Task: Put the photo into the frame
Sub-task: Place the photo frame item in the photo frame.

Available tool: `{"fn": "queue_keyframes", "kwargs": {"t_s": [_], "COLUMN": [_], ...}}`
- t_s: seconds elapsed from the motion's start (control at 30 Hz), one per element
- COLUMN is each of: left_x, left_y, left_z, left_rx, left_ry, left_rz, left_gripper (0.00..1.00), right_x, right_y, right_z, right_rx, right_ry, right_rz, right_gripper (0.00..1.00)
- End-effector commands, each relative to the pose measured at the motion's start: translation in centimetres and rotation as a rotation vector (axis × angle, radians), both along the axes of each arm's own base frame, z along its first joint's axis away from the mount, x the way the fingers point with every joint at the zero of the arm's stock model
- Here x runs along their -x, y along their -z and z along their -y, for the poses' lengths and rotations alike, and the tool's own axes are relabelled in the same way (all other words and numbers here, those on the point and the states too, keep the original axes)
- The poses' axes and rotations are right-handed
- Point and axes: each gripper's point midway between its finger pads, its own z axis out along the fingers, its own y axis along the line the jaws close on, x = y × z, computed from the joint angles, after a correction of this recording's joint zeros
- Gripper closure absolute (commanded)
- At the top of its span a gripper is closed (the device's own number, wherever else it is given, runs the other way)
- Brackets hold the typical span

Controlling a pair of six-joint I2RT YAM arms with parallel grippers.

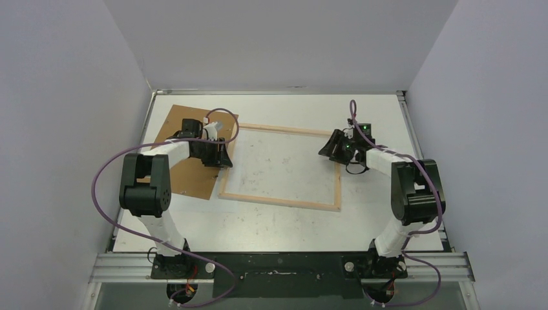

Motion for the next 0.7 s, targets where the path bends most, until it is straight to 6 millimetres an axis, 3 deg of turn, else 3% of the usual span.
{"fn": "queue_keyframes", "kwargs": {"t_s": [0.0, 0.33, 0.67], "left_x": [-0.49, -0.44, -0.29], "left_y": [-1.23, -1.36, -1.26], "left_z": [0.26, 0.31, 0.34], "left_rx": [0.010, 0.014, 0.016], "left_ry": [0.025, 0.025, 0.028], "left_rz": [0.054, 0.056, 0.053], "left_gripper": [0.58, 0.58, 0.58], "right_x": [-0.91, -0.92, -0.56], "right_y": [-2.47, -3.11, -3.47], "right_z": [0.85, 0.72, 0.63], "right_rx": [0.136, 0.273, 0.428], "right_ry": [0.007, 0.001, -0.004], "right_rz": [0.078, 0.075, 0.065], "right_gripper": [0.43, 0.25, 0.23]}}
